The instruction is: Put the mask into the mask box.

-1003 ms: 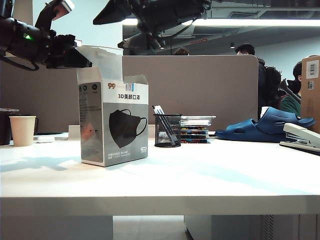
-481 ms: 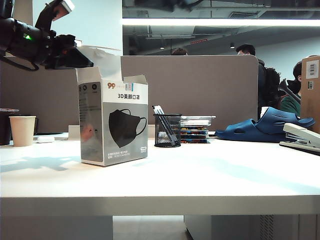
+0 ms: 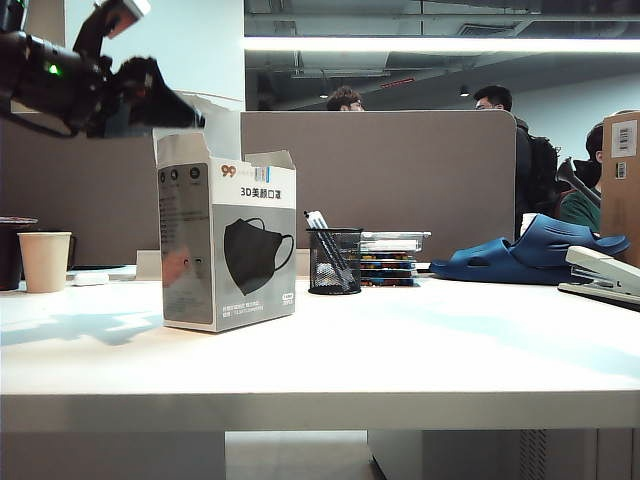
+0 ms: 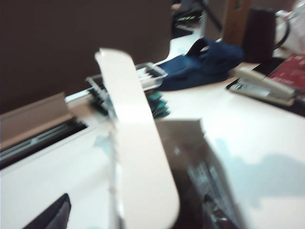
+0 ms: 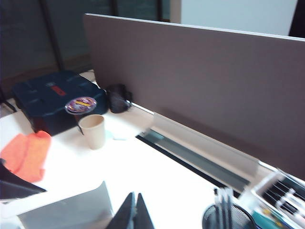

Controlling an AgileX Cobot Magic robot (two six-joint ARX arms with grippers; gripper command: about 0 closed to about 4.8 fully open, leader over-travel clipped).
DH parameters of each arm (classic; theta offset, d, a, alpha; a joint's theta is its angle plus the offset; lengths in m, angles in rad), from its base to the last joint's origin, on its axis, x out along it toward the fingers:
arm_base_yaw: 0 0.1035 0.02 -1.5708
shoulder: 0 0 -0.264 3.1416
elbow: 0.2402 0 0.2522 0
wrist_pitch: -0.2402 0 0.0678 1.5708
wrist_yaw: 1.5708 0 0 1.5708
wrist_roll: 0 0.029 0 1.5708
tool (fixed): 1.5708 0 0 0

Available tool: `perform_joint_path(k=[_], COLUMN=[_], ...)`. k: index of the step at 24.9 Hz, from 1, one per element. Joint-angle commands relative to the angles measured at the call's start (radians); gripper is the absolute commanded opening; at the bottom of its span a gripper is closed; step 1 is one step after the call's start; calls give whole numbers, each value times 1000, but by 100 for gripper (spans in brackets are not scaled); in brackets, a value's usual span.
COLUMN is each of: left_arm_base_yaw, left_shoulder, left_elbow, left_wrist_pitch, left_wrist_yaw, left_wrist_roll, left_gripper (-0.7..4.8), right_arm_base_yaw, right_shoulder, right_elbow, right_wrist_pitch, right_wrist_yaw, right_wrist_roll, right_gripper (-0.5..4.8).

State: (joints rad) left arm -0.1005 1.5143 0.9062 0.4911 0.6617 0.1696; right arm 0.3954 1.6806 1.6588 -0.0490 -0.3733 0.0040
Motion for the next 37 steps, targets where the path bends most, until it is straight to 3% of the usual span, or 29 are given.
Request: perform_joint_path(k=[1,7,10,14,17,19,21,27,34,37], left_arm_base_yaw=[1,2,3,3,3,9,27,161,197,196], left_shoulder=[-34,-167,-237,-336,-437,-496,-528,-595,-652,-679], left_elbow=[3,3,3,3,3,3,3,2,2,2], left_wrist_pitch=[27,18,2,-48,-114,-161,-203,-386,-495,-531], left_wrist_yaw=[24,22,-13,-119,-286,-424,-473,-474,-473,-434], left_wrist_roll=[-31,-32,-32,-31,-26,-19,-19,-19,-20,-20], left_gripper=[350,350,350,336,324,194,100,12,11,8], right_arm_base_yaw=[-16,-48,-67,-107,-172,-230,-272,-390,-433,-433], right_shoulder=[-20,-77,-103,-142,-187,-224,-251,-354,-444,-522], right_elbow=[3,3,3,3,3,3,3,2,-5,-82], right_wrist_pitch=[-31,-110,-153,-217,-295,-338,-362,-473,-582,-570], right_wrist_yaw=[9,168,197,196,196,195,188,169,172,173], right_wrist_roll=[-14,-89,-92,-92,-92,-92,-91,-91,-92,-90], right_gripper=[-9,-9,-9,-9,-9,-9,-9,-9,-9,-9])
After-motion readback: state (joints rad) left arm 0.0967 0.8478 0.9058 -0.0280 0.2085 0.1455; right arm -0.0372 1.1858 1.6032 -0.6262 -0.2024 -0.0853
